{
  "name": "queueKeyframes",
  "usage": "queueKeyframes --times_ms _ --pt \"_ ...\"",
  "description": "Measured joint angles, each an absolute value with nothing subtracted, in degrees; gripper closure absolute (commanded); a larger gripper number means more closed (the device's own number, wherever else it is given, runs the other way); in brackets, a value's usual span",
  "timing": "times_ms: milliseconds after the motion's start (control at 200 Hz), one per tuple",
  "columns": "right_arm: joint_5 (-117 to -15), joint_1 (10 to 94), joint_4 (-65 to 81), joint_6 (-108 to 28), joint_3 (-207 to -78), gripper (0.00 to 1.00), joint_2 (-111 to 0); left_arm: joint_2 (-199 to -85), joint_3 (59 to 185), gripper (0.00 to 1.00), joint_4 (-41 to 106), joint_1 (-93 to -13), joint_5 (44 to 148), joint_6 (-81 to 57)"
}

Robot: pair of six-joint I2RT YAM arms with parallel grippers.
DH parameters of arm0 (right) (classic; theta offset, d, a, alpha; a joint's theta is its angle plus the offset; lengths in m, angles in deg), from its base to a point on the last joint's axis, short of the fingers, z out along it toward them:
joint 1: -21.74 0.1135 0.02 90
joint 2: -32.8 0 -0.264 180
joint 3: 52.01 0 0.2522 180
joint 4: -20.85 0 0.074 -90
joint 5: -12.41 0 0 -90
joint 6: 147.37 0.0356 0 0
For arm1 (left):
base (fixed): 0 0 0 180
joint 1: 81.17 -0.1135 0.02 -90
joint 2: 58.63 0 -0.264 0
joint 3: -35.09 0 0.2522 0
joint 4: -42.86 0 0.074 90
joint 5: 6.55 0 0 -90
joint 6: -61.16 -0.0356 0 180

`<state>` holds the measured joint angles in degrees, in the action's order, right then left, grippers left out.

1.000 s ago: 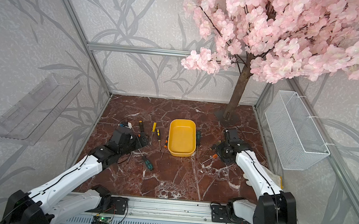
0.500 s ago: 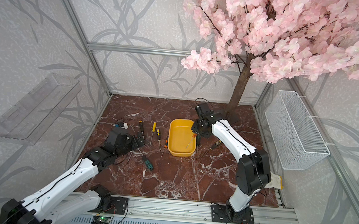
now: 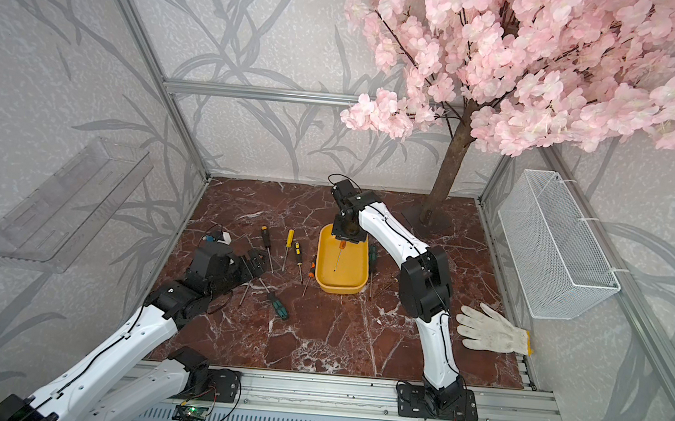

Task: Put the screwdriver on the desktop into the storage box
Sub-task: Place the screwdriver in the storage box.

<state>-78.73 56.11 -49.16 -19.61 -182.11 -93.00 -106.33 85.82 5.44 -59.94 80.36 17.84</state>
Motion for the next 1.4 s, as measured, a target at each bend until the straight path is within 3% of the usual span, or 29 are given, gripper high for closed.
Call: queueKeyframes --times_ms 520,1105,1235,1400 --pt "-78.6 60.5 -53.0 -23.2 -192.4 0.79 -104.9 -105.9 85.8 0.0 4.1 -60.7 80.9 17.9" --pt "-77.7 60.5 -53.2 -23.8 -192.6 0.72 -106.7 -105.2 85.1 0.0 3.7 -61.4 81.6 18.5" --pt "-77.4 60.5 -53.2 -23.9 -192.6 0.64 -107.1 -105.2 85.1 0.0 3.7 -61.4 81.7 18.8" --pt "-77.1 60.5 -53.2 -24.2 -192.8 0.61 -107.1 -105.1 84.8 0.0 3.8 -61.4 82.1 18.8"
